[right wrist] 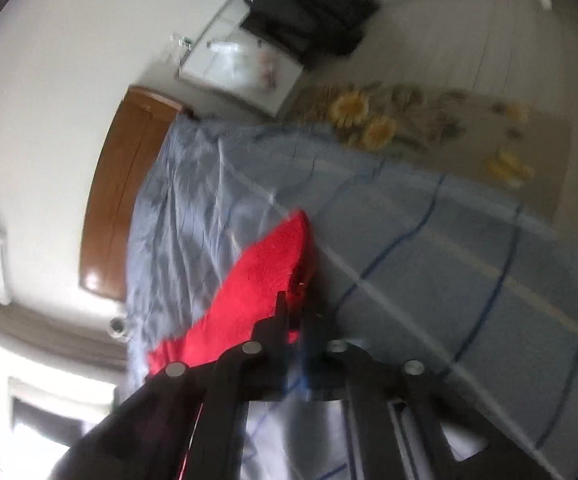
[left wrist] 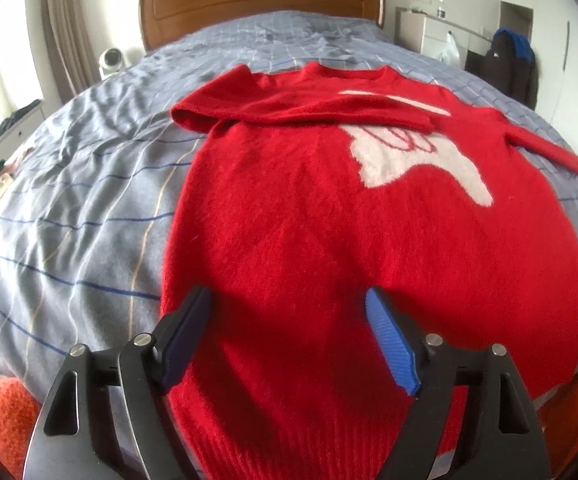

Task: Fold small clothes
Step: 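Grasp a red sweater sleeve with the right tool and stretch it outward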

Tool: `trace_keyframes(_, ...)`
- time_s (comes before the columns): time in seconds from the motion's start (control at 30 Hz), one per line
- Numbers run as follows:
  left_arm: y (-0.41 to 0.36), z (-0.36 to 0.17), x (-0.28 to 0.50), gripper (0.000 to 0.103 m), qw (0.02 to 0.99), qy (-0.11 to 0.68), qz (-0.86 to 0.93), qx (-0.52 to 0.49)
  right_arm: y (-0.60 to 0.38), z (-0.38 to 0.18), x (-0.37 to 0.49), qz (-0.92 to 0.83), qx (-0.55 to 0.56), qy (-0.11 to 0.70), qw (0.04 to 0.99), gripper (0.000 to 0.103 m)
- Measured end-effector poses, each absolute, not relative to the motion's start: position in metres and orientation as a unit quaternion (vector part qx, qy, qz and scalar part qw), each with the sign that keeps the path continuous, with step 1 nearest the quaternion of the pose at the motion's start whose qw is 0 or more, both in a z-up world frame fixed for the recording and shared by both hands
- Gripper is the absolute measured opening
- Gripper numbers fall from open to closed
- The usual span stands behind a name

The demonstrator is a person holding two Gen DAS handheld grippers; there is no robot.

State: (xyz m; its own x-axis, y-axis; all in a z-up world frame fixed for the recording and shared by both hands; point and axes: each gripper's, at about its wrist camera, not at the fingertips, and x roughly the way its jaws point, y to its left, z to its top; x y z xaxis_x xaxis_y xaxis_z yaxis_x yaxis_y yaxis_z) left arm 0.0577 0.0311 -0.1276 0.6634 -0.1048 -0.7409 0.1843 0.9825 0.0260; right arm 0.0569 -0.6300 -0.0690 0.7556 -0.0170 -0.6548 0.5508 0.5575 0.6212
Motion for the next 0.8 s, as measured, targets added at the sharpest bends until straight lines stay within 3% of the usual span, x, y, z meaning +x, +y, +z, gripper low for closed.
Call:
trace_keyframes(0.13,0.030,-0.128,0.057,0.085,0.910,0.402,-0.080,0.059,-0.635,-0.091,0.056,-0.183,0.438,0.329,0.817,0.002)
trace_keyframes(0.2,0.028,-0.129,0.057,0.088,0.910,0.401,-0.079,0.063,-0.633,-0.083,0.055,-0.178,0.431,0.328,0.822,0.002)
trace_keyframes(0.33,0.025,-0.129,0.056,0.093,0.911,0.399,-0.077,0.073,-0.632,-0.056,0.043,-0.211,0.379,0.325,0.840,0.016)
trace_keyframes(0.5,0.019,-0.127,0.054,0.094,0.908,0.403,-0.078,0.087,-0.610,-0.017,0.053,-0.176,0.300,0.306,0.886,0.017)
trace_keyframes(0.63,0.016,-0.104,0.053,0.094,0.901,0.410,-0.103,0.095,-0.607,-0.050,0.073,-0.148,0.327,0.343,0.868,0.035)
trace_keyframes(0.73,0.011,-0.059,0.060,0.094,0.911,0.373,-0.136,0.113,-0.613,-0.076,0.062,-0.179,0.340,0.348,0.856,0.010)
trace_keyframes(0.8,0.002,-0.029,0.072,0.099,0.918,0.337,-0.157,0.138,-0.603,-0.066,0.054,-0.194,0.316,0.339,0.865,0.010)
